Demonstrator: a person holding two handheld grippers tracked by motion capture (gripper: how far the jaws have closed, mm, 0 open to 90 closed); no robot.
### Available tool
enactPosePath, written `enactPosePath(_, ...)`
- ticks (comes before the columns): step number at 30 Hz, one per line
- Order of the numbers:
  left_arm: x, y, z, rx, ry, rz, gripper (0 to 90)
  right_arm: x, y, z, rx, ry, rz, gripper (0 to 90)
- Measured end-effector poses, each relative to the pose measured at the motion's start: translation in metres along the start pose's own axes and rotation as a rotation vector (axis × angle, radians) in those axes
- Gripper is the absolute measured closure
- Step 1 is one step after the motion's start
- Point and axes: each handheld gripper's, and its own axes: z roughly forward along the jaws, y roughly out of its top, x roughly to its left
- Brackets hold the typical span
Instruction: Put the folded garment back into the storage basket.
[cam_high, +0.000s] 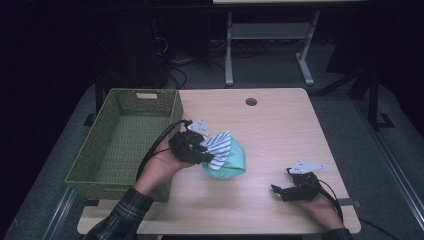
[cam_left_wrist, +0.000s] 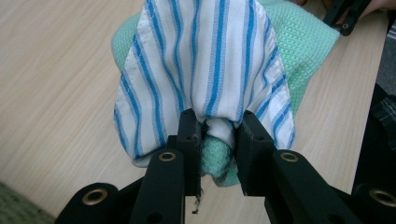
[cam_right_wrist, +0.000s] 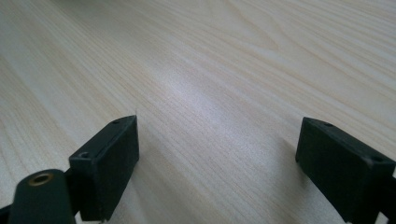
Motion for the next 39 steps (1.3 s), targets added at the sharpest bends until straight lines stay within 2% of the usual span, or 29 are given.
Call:
enactPosePath(10,0.016,-0.004,-0.028,-0.015,0.063,-0.029,73.1,0.000,0.000,0.000,0.000,0.000,-0.001,12.7)
enactPosePath(15,0.026,-0.009,-0.043,-0.024,0.103,-0.058,73.1,0.000,0.000,0.000,0.000,0.000,-0.001,12.7)
enactPosePath(30,0.053,-0.034,-0.074,-0.047,0.184,-0.157,73.1,0.000,0.000,0.000,0.000,-0.001,-0.001,12.7)
enactPosePath(39,0.066,-0.052,-0.093,-0.082,0.232,-0.224,73.1,0.000,0.000,0.000,0.000,-0.001,-0.001,12.7)
